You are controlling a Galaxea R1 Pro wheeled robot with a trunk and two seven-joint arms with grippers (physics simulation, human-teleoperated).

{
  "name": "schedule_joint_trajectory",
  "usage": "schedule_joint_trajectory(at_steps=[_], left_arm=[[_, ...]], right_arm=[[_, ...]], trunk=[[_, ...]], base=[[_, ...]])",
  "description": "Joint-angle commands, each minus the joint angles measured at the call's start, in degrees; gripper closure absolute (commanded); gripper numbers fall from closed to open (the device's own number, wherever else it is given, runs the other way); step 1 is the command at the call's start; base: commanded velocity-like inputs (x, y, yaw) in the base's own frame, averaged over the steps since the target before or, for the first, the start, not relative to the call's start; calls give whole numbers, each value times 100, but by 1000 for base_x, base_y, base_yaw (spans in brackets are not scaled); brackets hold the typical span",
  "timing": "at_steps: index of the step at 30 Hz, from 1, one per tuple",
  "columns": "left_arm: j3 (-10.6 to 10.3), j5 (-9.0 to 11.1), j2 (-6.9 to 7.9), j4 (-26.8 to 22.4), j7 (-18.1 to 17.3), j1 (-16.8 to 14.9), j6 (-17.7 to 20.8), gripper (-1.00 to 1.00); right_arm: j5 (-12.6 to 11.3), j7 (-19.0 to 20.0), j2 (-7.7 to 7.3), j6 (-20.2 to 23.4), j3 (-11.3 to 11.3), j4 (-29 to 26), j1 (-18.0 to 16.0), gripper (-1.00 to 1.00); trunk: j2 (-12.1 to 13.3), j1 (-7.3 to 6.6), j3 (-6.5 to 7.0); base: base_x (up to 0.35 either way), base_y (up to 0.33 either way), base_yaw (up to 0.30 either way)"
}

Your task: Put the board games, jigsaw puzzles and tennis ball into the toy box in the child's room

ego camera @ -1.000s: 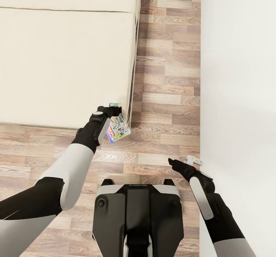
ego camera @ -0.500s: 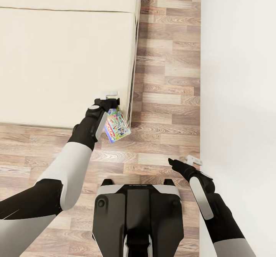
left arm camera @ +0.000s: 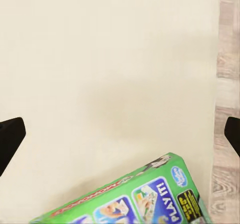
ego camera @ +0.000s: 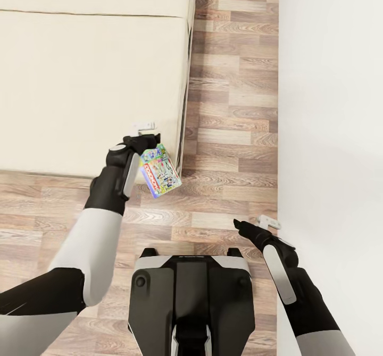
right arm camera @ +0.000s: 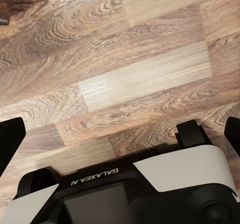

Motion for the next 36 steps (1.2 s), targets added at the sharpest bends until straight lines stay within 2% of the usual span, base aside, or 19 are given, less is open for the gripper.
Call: schedule_joint_trajectory(at_steps=[1,3,6,10,11,13,14,16,17,18,19,20,21,22,25,26,30,32,36], left_arm=[[21,-26,-5,-95,-58,29,137,-100],[119,-10,-5,-336,-281,105,469,-100],[425,38,31,-648,-714,195,891,-100],[1079,71,106,-1139,-1556,360,1617,-100],[1315,76,171,-1335,-1886,422,1886,-100],[1549,78,276,-1515,-2247,491,2147,-100],[1767,80,416,-1676,-2648,559,2389,-100],[1967,81,582,-1786,-3097,626,2604,-100],[2157,77,770,-1856,-3589,691,2775,-100],[2251,77,873,-1879,-3846,726,2841,-100],[2446,76,1090,-1908,-4357,800,2939,-100],[2657,74,1304,-1920,-4847,885,3004,-100],[2763,72,1402,-1922,-5079,939,3027,-100],[2972,67,1571,-1913,-5499,1070,3060,-100],[3240,57,1748,-1875,-5994,1310,3077,-100],[3395,51,1830,-1838,-6216,1481,3064,-100],[3766,62,2078,-1567,-6538,1979,2947,-100],[3855,75,2168,-1414,-6596,2107,2868,-100],[4080,150,2370,-1020,-6997,2285,2742,-100]], right_arm=[[-60,-56,-1,13,6,-8,-2,-100],[-59,-56,-3,13,6,-8,-2,-100],[-60,-56,-6,13,6,-8,-2,-100],[-59,-56,-7,13,5,-8,-2,-100],[-60,-56,-7,13,6,-8,-2,-100],[-62,-56,-8,13,6,-8,-2,-100],[-64,-56,-4,13,6,-8,-2,-100],[-66,-56,-3,13,6,-10,-2,-100],[-67,-56,-1,13,7,-13,-2,-100],[-67,-56,-1,13,9,-14,-2,-100],[-68,-56,0,13,11,-15,-2,-100],[-68,-56,2,13,12,-22,-2,-100],[-68,-56,5,13,13,-28,-2,-100],[-69,-56,10,13,14,-39,-2,-100],[-69,-56,14,13,14,-55,-2,-100],[-69,-56,19,13,14,-72,-2,-100],[-71,-68,58,46,30,-388,20,-100],[-73,-70,46,61,56,-575,101,-100],[-97,-64,14,88,101,-986,491,-100]], trunk=[[-9,4,-6],[-9,4,-6],[-9,4,-6],[-9,4,-6],[-9,4,-6],[-9,4,-6],[-9,4,-6],[-9,4,-6],[-9,4,-6],[-9,4,-6],[-9,4,-6],[-9,4,-6],[-9,4,-6],[-9,4,-6],[-9,4,-6],[-9,4,-6],[-9,4,-6],[-9,4,-6],[-9,4,-6]], base=[[0,0,0],[0,0,0],[0,0,0],[0,0,0],[0,0,0],[0,0,0],[0,0,0],[0,0,0],[0,0,0],[0,0,0],[0,0,0],[0,0,0],[0,0,0],[0,0,0],[0,0,0],[0,0,0],[0,0,0],[0,0,0],[0,0,0]])
